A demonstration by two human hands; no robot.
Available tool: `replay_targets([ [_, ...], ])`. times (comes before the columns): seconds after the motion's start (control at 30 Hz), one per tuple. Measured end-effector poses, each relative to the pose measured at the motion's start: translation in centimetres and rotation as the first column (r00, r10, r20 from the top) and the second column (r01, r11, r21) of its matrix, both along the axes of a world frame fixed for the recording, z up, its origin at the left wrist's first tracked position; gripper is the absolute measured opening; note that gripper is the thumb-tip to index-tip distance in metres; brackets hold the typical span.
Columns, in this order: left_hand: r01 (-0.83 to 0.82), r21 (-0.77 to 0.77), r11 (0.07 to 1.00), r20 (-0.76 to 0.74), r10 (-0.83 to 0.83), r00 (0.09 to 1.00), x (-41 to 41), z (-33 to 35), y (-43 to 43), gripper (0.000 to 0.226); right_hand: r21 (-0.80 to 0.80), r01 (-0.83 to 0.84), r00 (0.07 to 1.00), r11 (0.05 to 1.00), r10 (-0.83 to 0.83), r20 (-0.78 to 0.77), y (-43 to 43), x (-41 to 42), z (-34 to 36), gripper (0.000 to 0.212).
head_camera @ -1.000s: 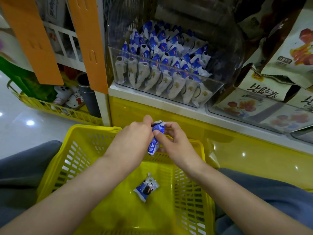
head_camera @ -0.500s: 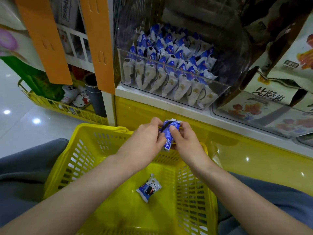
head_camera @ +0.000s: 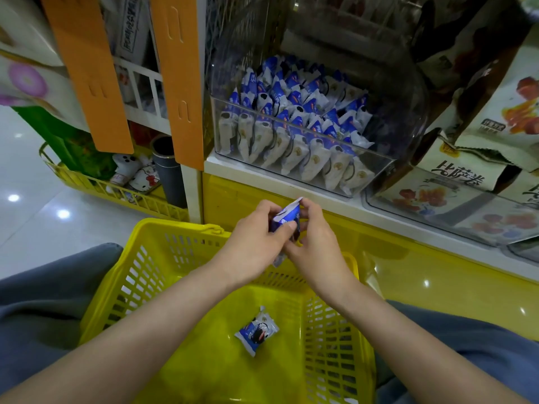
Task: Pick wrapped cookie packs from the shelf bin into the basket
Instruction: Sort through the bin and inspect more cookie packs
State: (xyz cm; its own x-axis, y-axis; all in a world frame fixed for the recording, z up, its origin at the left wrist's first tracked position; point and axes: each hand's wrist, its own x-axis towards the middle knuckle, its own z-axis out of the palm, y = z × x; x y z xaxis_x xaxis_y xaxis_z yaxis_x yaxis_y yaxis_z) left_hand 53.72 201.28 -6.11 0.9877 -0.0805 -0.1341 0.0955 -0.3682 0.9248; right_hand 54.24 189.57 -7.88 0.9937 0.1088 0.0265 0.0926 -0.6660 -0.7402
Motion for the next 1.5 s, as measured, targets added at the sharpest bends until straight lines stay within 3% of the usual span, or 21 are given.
replay_targets([
  [0.07,-0.066,-0.006,0.998,0.043,0.066,0.997,0.3,0.2,0.4,0.010,-0.006,-0.009,1.000,1.000,0.009,0.003,0.4,0.2,0.6,0.078],
  [0.13,-0.116,-0.059,0.991,0.036,0.119,0.992,0.7,0.4,0.8,0.015,0.045,-0.011,1.000,0.999,0.012,-0.016,0.7,0.4,1.5,0.076],
  [0.33,-0.230,-0.276,0.933,0.064,0.256,0.964,1.2,2.2,2.2,0.022,0.327,-0.077,0.982,0.942,0.128,-0.137,1.4,1.3,5.3,0.014],
  [0.4,-0.254,-0.308,0.917,0.092,0.295,0.951,1.1,2.8,2.6,0.033,0.306,-0.158,0.959,0.939,0.220,-0.177,1.7,1.4,6.2,0.014],
  [0.5,-0.243,-0.353,0.904,0.103,0.296,0.950,1.1,3.8,3.0,0.032,0.263,-0.250,0.925,0.932,0.310,-0.219,1.6,1.4,7.2,0.014],
  [0.7,-0.258,-0.450,0.855,0.086,0.329,0.940,2.9,6.4,3.8,0.036,0.410,-0.156,0.978,0.899,0.200,-0.066,0.1,3.0,10.6,0.021],
  [0.8,-0.251,-0.240,0.938,0.351,0.325,0.878,4.1,7.2,4.8,0.025,0.387,-0.029,0.998,0.922,0.006,0.062,-0.8,5.2,12.2,0.016],
  [0.9,-0.227,0.085,0.970,0.590,0.134,0.796,5.2,7.8,5.2,0.022,0.210,0.183,0.954,0.961,-0.225,0.198,-1.4,9.4,13.7,0.020],
  [0.97,-0.219,0.354,0.909,0.621,-0.054,0.782,6.1,7.6,5.2,0.029,0.039,0.307,0.919,0.951,-0.307,0.249,-1.4,12.4,14.2,0.028],
  [1.07,-0.224,0.567,0.793,0.579,-0.190,0.793,7.1,6.6,5.4,0.034,-0.197,0.387,0.898,0.901,-0.320,0.303,-1.4,16.0,14.0,0.030],
  [1.2,-0.265,0.632,0.728,0.586,-0.225,0.778,7.5,5.7,5.3,0.035,-0.437,0.354,0.932,0.826,-0.274,0.237,-1.5,19.0,13.3,0.033],
  [1.5,-0.330,0.611,0.719,0.636,-0.198,0.746,7.7,5.5,5.1,0.029,-0.669,0.173,0.982,0.723,-0.179,0.060,-0.7,21.8,13.5,0.023],
])
